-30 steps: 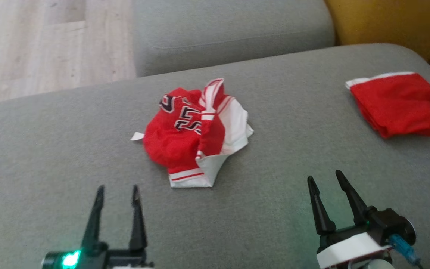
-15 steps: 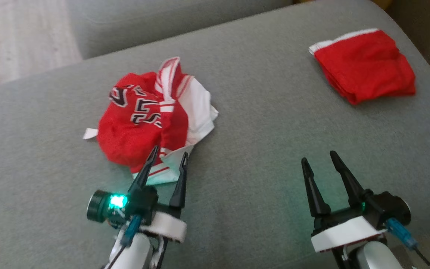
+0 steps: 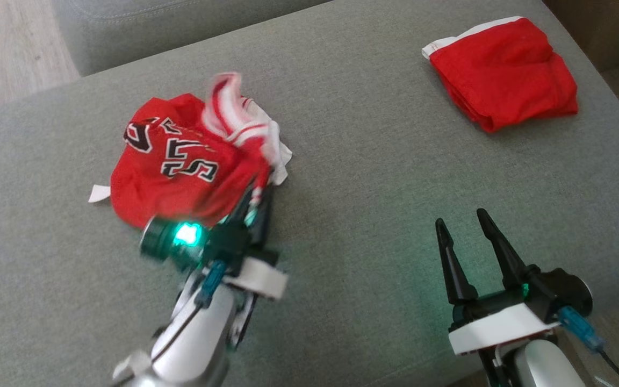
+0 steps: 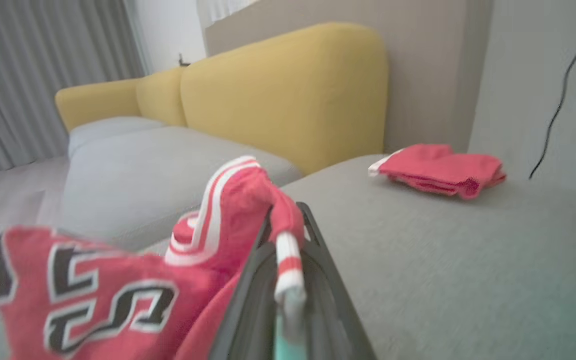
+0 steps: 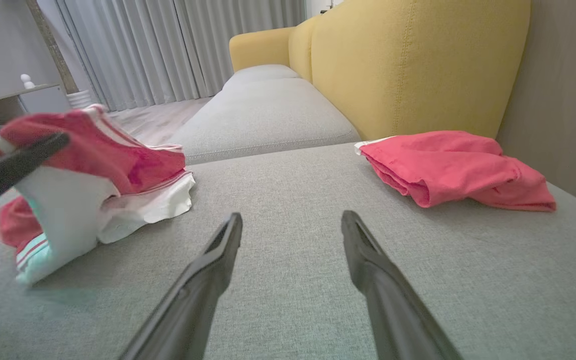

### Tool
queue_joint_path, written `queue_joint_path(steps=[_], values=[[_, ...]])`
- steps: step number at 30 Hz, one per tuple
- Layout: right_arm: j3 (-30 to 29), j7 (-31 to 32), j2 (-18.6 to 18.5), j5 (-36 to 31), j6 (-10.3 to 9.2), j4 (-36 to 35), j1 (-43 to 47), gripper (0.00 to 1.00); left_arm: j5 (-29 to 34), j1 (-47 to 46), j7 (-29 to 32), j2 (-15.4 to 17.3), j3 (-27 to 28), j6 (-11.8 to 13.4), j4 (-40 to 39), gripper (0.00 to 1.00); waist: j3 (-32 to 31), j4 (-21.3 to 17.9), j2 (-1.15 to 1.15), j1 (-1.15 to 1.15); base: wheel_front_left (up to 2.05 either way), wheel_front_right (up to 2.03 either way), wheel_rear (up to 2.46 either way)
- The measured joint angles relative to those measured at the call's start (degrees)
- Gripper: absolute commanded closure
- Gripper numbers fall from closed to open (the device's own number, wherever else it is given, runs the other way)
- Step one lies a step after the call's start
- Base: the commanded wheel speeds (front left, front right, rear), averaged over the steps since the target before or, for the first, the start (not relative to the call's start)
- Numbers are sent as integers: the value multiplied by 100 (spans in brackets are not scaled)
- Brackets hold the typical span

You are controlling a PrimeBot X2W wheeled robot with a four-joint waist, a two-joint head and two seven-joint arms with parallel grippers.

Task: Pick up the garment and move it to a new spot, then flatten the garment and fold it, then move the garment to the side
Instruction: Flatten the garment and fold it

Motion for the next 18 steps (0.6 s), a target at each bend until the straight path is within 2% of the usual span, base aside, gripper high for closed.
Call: queue_joint_path(steps=[3,6,10,13,18], values=[[37,0,0,0,0,4,-50,0,-110,-322,-1,-3,-231,-267,-324,100,-5,-19,0,0,0,0,0],[107,0,0,20,0,2,-102,0,-204,-1055,1,-5,-338,-568,-342,100,4,-55,0,0,0,0,0],[144,0,0,44,0,3,-136,0,-255,-2569,27,-30,-93,-655,-142,100,-30,-86,0,0,0,0,0],[151,0,0,60,0,2,-141,0,-407,-3731,27,-100,274,-630,-107,100,-39,-40,0,0,0,0,0],[81,0,0,21,0,10,-143,0,-810,-4895,-14,-166,1218,-151,-229,100,-79,158,0,0,0,0,0]])
